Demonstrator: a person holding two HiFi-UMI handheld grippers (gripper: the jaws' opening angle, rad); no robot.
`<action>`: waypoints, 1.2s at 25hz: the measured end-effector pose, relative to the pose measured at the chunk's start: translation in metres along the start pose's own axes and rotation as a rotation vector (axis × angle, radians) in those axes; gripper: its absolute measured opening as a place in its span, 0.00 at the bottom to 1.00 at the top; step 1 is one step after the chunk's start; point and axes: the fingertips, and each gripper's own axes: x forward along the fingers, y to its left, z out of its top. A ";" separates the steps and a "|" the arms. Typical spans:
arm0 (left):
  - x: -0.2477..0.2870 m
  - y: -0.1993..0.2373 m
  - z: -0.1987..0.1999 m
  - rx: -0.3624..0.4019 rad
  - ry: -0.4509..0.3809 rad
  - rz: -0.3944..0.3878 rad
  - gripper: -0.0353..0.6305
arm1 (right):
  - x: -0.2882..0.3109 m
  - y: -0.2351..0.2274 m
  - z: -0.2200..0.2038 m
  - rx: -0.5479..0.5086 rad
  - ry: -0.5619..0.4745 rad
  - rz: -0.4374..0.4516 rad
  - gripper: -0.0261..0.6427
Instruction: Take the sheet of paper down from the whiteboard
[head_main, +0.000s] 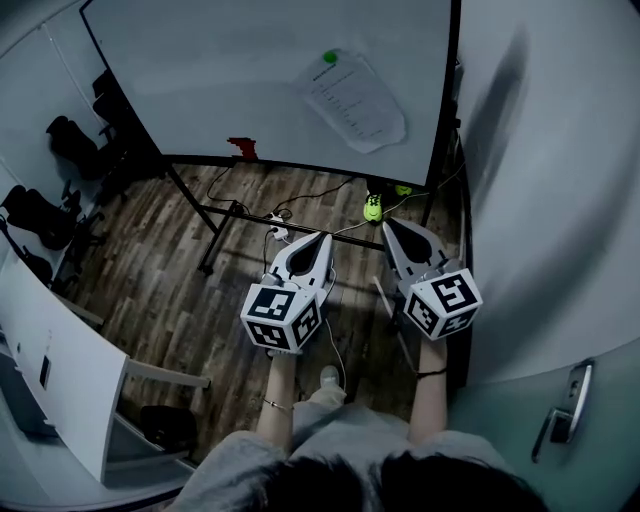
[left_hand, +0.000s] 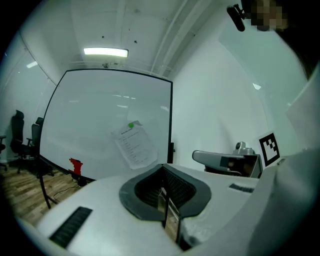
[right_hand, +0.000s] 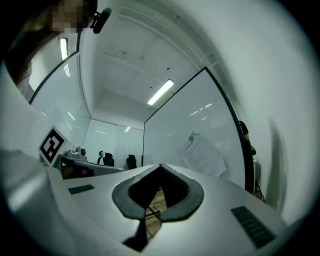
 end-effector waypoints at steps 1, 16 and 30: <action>0.004 0.007 0.001 -0.001 0.003 -0.001 0.06 | 0.008 0.000 0.000 -0.002 0.001 -0.001 0.04; 0.057 0.085 0.010 -0.011 0.002 -0.038 0.06 | 0.096 -0.012 -0.014 -0.019 0.018 -0.008 0.04; 0.094 0.143 -0.014 0.006 0.032 -0.058 0.06 | 0.134 -0.041 -0.046 0.001 0.031 -0.126 0.04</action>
